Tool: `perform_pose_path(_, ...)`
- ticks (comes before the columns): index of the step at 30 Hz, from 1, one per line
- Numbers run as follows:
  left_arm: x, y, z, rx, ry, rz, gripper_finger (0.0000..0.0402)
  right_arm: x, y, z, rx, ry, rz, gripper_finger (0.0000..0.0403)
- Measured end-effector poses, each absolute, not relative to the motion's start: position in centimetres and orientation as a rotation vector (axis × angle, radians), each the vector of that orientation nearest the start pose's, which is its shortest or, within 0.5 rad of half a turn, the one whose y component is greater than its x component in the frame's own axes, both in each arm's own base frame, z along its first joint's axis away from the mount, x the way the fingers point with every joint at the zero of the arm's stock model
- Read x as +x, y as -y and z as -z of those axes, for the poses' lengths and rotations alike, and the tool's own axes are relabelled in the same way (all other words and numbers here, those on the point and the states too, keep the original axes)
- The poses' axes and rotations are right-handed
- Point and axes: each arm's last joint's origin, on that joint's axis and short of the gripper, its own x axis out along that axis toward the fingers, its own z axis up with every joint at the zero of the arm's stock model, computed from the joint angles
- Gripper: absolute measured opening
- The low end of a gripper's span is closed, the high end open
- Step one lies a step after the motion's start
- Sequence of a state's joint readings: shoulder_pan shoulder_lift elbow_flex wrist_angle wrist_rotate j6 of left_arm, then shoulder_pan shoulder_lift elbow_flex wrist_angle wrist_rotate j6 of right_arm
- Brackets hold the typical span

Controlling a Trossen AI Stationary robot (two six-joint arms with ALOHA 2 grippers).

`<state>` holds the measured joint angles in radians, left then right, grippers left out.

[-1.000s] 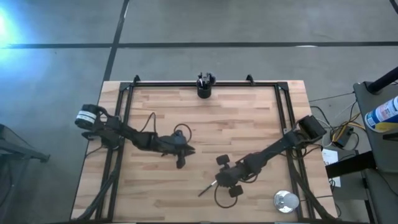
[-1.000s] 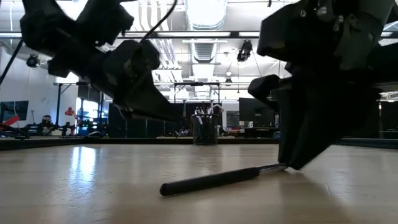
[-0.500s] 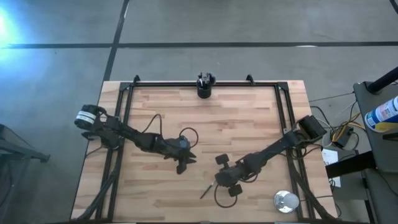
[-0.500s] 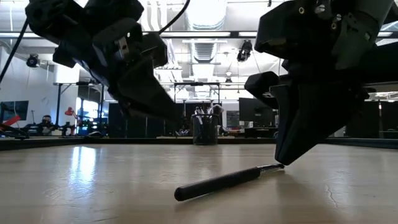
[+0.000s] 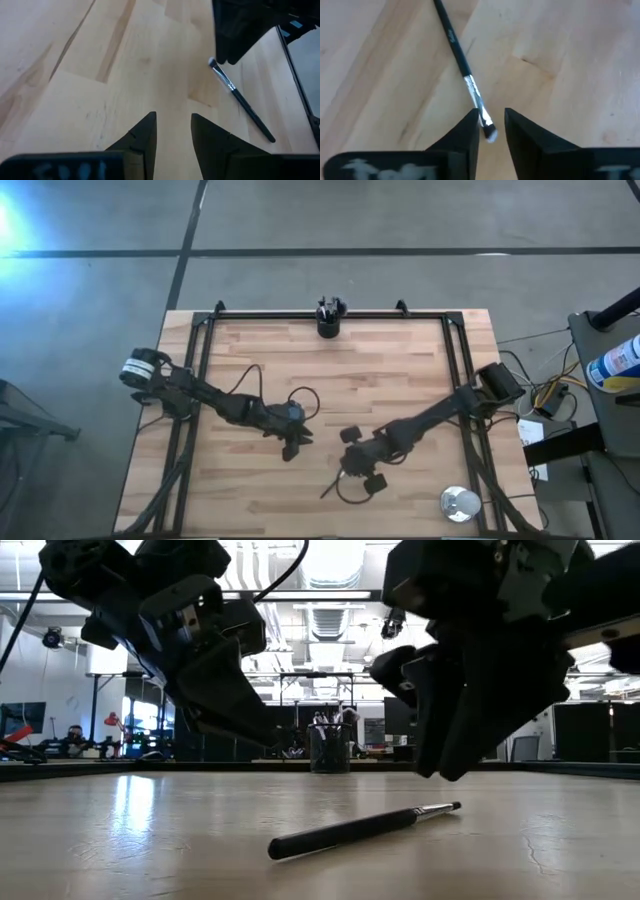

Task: Put items in baskets/containers
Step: Put the black eyeshadow brush into the black pen holder

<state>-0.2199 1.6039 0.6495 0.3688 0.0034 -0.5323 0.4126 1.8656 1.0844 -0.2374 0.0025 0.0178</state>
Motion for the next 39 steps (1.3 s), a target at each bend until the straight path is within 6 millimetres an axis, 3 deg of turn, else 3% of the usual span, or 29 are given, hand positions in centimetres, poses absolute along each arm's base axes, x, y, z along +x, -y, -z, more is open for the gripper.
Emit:
perform_pose_path(8, 29.2, 6.6, -14.8, -0.463, -0.632, 0.059, 0.0113, 33.0, -14.3, -13.8, -0.225, -1.017, -0.390, 0.0103)
perform_pose_path(17, 29.1, 7.1, -14.8, -0.488, -0.634, 0.056, 0.0113, 32.5, -13.5, -12.6, -0.240, -1.021, -0.375, 0.0082)
perform_pose_path(28, 29.0, 7.6, -14.8, -0.510, -0.636, 0.047, 0.0113, 32.8, -13.4, -12.8, -0.277, -0.973, -0.397, 0.0058)
perform_pose_path(39, 29.0, 7.6, -14.8, -0.516, -0.639, 0.044, 0.0113, 33.2, -13.3, -13.1, -0.272, -0.966, -0.430, 0.0122)
